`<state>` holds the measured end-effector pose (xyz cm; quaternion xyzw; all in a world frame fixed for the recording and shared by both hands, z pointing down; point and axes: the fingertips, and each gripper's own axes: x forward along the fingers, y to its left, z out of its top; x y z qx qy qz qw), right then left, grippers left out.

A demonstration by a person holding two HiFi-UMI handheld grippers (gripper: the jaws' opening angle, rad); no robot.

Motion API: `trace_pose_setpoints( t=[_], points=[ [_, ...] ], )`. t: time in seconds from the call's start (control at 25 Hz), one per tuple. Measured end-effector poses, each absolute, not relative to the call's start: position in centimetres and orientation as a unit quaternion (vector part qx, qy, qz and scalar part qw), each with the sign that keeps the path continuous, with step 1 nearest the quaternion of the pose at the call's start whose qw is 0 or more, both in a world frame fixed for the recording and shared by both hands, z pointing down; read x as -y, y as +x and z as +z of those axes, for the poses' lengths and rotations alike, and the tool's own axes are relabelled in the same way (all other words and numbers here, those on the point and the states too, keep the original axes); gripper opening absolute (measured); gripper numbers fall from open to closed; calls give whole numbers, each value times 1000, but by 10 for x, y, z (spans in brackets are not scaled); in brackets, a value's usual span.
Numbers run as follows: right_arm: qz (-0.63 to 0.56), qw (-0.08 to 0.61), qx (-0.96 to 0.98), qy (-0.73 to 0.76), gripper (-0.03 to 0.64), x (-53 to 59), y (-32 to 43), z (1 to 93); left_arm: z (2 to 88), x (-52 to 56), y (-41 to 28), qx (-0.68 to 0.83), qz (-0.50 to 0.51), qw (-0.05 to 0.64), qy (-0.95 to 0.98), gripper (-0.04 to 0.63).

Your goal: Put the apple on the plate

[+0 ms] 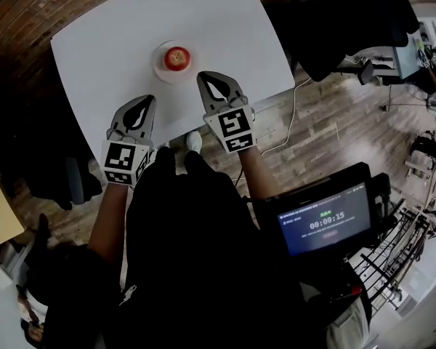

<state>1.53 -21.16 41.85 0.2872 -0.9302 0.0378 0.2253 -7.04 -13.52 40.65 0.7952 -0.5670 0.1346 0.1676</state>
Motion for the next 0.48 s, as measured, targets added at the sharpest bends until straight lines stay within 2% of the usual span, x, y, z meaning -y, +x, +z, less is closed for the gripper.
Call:
trace_pose_setpoints(
  t=[0.48],
  points=[
    [40,180,934,306,3,195,27,400,410,127,-91,588,126,152,784,6]
  ],
)
